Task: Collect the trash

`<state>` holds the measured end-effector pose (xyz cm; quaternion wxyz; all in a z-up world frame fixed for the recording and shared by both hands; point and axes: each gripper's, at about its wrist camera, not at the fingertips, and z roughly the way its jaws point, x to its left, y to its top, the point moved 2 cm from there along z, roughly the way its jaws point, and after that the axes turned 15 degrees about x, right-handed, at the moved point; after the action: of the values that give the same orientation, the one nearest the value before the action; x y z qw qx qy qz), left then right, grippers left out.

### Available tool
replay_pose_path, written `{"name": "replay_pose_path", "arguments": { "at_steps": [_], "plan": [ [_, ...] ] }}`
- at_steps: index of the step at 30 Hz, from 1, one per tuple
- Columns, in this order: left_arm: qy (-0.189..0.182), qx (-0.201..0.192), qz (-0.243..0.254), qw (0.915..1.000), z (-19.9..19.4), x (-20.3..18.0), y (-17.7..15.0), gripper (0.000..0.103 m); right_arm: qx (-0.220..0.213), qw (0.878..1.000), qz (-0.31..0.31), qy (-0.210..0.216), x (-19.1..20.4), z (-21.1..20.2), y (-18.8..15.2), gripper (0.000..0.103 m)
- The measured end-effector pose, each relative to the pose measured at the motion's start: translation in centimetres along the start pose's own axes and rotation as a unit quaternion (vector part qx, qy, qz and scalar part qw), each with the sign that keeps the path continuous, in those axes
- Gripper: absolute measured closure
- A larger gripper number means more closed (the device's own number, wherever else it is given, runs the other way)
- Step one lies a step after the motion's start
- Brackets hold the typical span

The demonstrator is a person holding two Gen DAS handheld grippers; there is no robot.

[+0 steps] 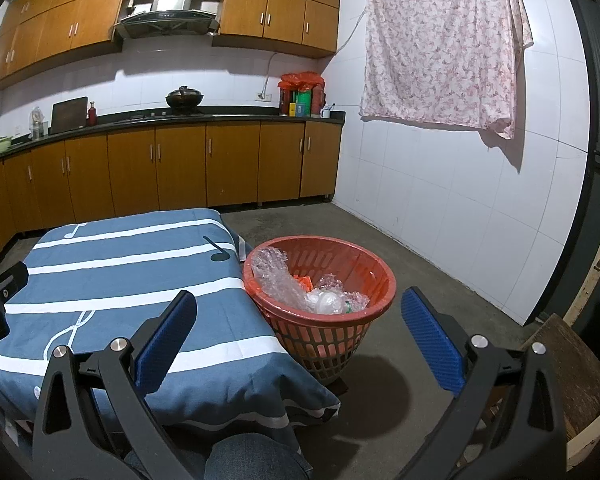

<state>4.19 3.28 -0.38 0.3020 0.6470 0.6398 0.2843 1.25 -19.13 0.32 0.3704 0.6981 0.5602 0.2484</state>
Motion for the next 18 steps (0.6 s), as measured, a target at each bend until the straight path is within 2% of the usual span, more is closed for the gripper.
{"name": "replay_pose_path", "arguments": {
  "at_steps": [18],
  "plan": [
    [0.001, 0.003, 0.0, 1.0, 0.58, 0.52, -0.33, 0.004, 0.001, 1.0, 0.0, 0.0, 0.01, -0.08, 0.02, 0.002]
  ]
}}
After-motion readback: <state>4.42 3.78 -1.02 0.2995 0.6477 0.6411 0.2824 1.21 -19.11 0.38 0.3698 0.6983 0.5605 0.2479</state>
